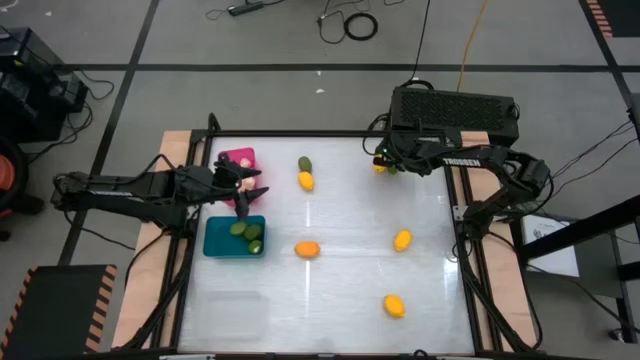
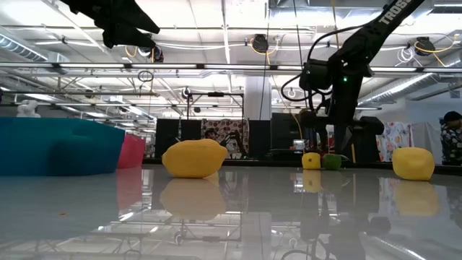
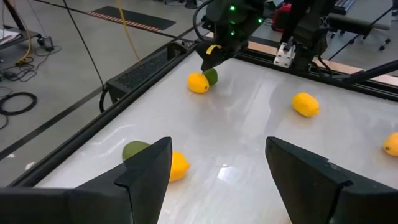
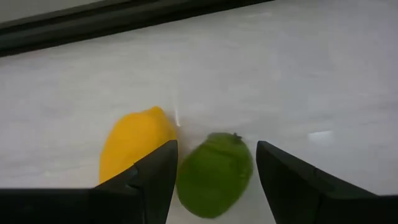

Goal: Sort produce into baskets
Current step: Put the green lime into the blue bin

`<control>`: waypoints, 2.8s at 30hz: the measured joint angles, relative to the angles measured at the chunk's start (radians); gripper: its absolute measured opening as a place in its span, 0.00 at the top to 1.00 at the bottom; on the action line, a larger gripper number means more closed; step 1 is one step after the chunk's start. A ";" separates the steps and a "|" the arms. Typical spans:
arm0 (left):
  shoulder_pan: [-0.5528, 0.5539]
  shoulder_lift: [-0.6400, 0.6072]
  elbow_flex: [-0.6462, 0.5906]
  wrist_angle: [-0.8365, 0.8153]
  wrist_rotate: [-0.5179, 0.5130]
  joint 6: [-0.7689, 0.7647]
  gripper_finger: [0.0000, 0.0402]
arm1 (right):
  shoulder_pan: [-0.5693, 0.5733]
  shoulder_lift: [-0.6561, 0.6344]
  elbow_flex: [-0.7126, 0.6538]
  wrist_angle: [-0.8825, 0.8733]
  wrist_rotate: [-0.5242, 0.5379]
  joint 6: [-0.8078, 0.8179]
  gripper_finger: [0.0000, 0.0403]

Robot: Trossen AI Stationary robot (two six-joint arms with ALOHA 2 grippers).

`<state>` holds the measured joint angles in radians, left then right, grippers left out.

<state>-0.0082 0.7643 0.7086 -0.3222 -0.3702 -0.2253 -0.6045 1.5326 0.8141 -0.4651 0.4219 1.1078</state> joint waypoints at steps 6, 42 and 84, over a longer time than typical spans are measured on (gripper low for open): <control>-0.008 0.000 0.000 0.001 0.000 0.003 0.34 | 0.014 0.004 -0.054 0.071 -0.001 0.034 0.48; -0.005 -0.049 0.057 -0.057 0.026 0.058 0.34 | 0.200 -0.178 -0.070 0.192 -0.164 -0.125 0.57; 0.274 -0.073 0.083 -0.177 0.322 0.074 0.34 | 0.755 0.958 1.225 0.565 -0.156 -0.608 0.44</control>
<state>0.2653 0.6914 0.7918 -0.4992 -0.0486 -0.1513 0.1505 2.4902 2.0388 0.0995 0.2662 0.5000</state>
